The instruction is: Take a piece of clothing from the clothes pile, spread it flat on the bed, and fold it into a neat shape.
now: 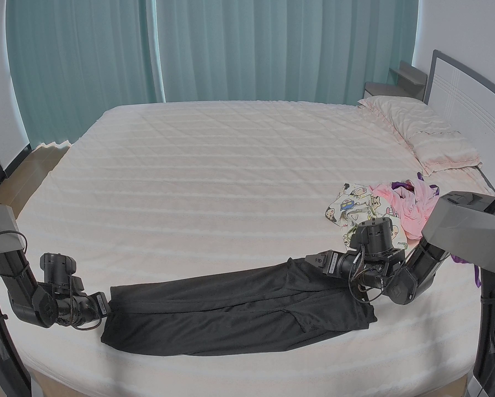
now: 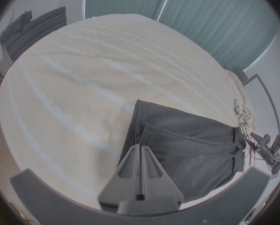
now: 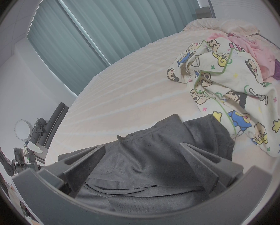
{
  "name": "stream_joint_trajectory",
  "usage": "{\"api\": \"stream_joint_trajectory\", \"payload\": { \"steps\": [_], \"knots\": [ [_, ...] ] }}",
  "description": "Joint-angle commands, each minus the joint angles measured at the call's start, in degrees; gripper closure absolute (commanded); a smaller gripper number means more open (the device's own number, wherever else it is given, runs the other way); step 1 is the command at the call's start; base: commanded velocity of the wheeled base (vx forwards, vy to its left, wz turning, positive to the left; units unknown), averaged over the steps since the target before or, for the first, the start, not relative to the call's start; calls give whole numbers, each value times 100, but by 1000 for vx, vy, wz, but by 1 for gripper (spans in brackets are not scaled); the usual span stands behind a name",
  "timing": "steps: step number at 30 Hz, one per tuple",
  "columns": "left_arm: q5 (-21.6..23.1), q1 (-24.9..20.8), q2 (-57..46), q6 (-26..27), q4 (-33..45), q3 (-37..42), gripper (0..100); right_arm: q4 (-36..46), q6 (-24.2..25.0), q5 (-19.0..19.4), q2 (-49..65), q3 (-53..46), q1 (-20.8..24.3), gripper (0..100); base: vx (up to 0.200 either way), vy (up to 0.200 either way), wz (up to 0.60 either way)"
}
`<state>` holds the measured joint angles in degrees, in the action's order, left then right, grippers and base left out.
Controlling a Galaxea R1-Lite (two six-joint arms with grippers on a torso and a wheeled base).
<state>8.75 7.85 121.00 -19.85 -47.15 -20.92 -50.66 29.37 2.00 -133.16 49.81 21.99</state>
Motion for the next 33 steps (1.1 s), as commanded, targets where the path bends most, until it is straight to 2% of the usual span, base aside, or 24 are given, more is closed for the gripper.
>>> {"api": "stream_joint_trajectory", "payload": {
  "steps": [1,7,8,18,20,22,26,33],
  "knots": [
    [4,15,11,25,-4,53,100,-75,-1,2,79,-147,-72,0,0,0,0],
    [4,15,29,60,-4,53,100,-216,-1,2,159,-402,-266,0,0,0,0],
    [4,15,37,104,4,62,0,-269,-1,20,194,-481,-318,0,0,0,0],
    [162,129,-77,-28,-4,-176,0,-321,8,99,229,-551,-433,0,0,0,0],
    [206,155,-95,-186,-4,-264,0,-321,8,99,220,-543,-424,0,0,0,0],
    [250,164,-51,-872,-13,-580,0,-321,8,108,211,-534,-406,0,0,0,0],
    [267,164,187,-1566,-22,-1002,0,-321,8,125,185,-499,-389,0,0,0,0],
    [294,138,538,-1619,-57,-1160,0,-321,25,125,167,-507,-389,0,0,0,0]
  ]
}}
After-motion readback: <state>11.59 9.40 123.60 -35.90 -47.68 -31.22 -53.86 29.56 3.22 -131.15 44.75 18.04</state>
